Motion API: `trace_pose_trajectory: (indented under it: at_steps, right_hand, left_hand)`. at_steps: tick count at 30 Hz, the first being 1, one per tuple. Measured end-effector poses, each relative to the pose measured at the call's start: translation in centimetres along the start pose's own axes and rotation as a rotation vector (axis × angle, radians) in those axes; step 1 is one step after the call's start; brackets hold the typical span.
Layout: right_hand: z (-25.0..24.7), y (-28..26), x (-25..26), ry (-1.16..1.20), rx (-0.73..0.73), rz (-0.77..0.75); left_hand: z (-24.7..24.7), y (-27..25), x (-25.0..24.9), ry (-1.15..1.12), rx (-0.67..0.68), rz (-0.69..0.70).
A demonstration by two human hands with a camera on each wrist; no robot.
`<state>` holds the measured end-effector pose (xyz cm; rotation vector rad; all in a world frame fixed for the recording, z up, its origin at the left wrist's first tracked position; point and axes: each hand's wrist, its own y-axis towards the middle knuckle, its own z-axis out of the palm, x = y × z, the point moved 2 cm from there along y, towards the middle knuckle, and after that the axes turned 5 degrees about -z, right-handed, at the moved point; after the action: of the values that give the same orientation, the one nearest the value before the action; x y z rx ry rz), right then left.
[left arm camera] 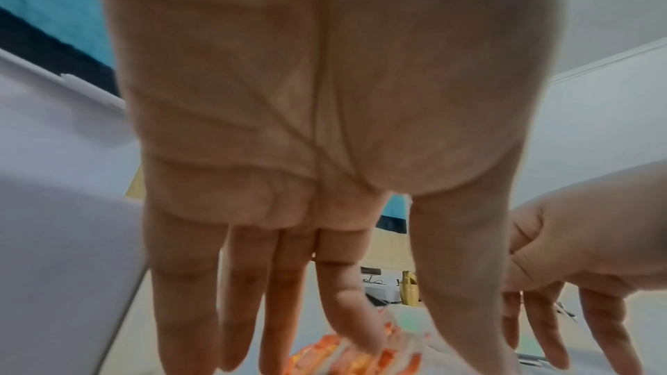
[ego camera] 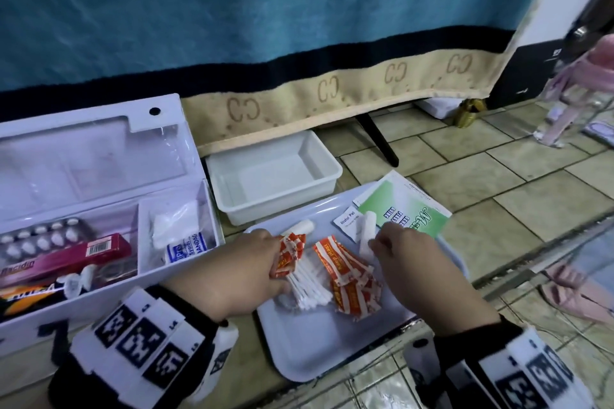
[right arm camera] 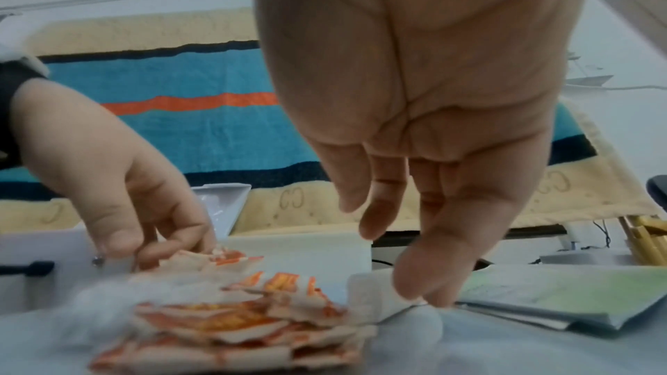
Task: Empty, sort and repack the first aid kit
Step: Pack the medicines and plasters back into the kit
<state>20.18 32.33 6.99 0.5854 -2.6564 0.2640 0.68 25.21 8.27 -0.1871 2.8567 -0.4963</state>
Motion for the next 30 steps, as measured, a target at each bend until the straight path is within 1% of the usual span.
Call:
trace_pose_trajectory:
  at_steps: [2, 4, 5, 7, 9, 10, 15, 18, 23, 30]
  right_hand:
    - [-0.1, 0.5, -0.1, 0.016, -0.031, -0.019]
    - [0.3, 0.8, 0.0, 0.001, 0.014, -0.048]
    - [0.6, 0.9, 0.0, -0.015, 0.051, -0.055]
    - [1.4, 1.2, 0.0, -0.048, 0.108, -0.064]
    - [1.8, 1.4, 0.0, -0.072, 0.127, -0.053]
    - [1.8, 1.6, 0.0, -0.073, 0.127, -0.045]
    - [1.3, 1.7, 0.0, -0.037, 0.156, -0.030]
    - [1.3, 1.6, 0.0, -0.035, 0.154, -0.020]
    - [0.9, 1.2, 0.2, 0.007, 0.098, 0.003]
    - [-1.0, 0.9, 0.8, 0.074, -0.126, 0.030]
  left_hand:
    - [-0.5, 0.4, -0.2, -0.047, -0.059, -0.009]
    - [-0.8, 1.1, -0.5, -0.106, -0.114, 0.010]
    - [-0.8, 1.6, -0.7, -0.119, -0.106, 0.025]
    - [-0.4, 2.5, -1.1, -0.093, -0.023, 0.045]
    - [0.0, 3.2, -1.4, -0.016, 0.056, 0.054]
    - [0.2, 3.4, -1.4, 0.018, 0.073, 0.053]
    - [0.9, 4.1, -1.3, 0.066, 0.067, 0.013]
    - [1.0, 4.0, -1.7, 0.050, 0.039, 0.024]
    - [0.2, 3.7, -2.3, -0.078, -0.105, 0.102]
    - [-1.7, 2.3, -3.1, -0.320, -0.406, 0.239]
